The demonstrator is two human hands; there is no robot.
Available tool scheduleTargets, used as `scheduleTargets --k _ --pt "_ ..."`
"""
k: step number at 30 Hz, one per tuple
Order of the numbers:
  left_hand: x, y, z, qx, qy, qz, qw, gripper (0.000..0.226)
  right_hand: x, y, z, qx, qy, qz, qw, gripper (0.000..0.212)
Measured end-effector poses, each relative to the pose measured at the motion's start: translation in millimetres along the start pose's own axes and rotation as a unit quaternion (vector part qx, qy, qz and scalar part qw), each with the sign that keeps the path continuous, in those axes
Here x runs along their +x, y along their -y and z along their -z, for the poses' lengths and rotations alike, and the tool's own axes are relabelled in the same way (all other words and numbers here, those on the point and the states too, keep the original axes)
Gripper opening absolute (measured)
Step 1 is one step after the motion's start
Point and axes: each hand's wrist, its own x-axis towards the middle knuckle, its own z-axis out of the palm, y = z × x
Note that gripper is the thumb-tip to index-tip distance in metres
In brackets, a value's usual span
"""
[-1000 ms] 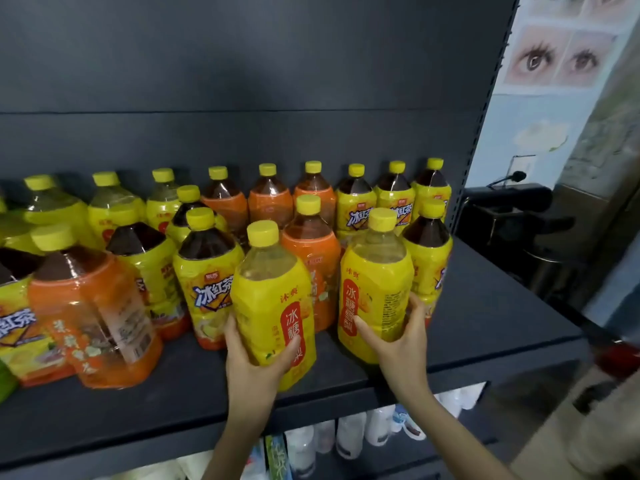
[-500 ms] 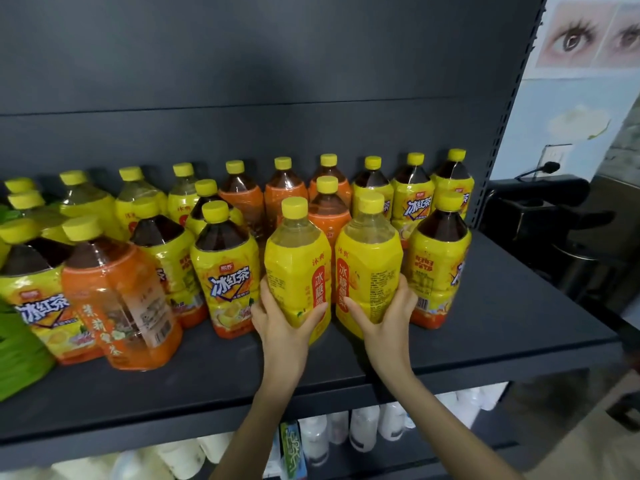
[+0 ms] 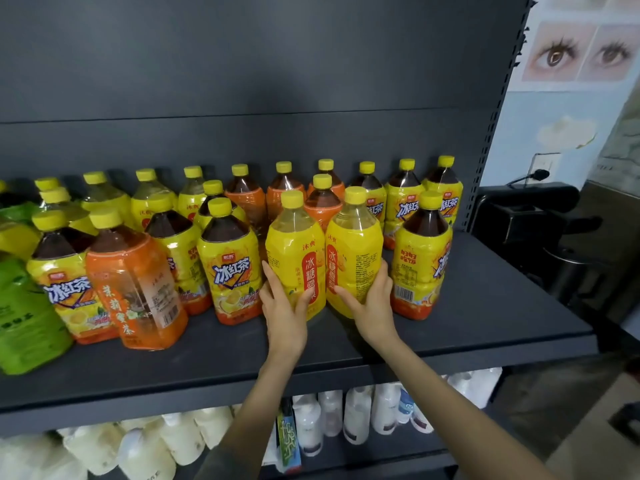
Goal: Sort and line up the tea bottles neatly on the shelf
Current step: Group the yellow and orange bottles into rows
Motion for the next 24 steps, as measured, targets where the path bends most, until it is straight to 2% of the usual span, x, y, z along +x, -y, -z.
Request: scheduleTargets --k 6,9,11,14,19,24 --pt "-23.6 15.2 28.1 0.007 0.05 -0.038 0.998 0.06 4.5 -7.8 22.3 -0.032 0.116 -0.009 0.993 0.086" --pt "-43.1 19.5 51.8 0.04 0.035 -0.029 0.998 0.05 3.1 -9.5 36.6 -0.041 0.145 -0.01 0.988 0.072" --pt "-53.4 23.5 74.1 0.08 0.019 -0.042 0.996 0.046 0.5 -6.7 47.1 -0.049 0.166 -0.041 0.984 0.061" --pt "-60.2 29.2 116.5 0.146 -0.002 -0.068 0.987 0.044 -3.9 -4.1 61.2 -0.123 0.19 -0.059 0.972 0.048" --pt "-64.7 34.5 196.8 0.291 -0.06 -0.091 0.951 0.043 -28.1 23.9 66.0 -0.28 0.149 0.037 0.948 0.028" --pt "-76.5 46.3 284.6 0.367 -0.088 -0.09 0.922 0.053 -80.4 81.6 30.8 -0.282 0.118 0.148 0.941 0.028"
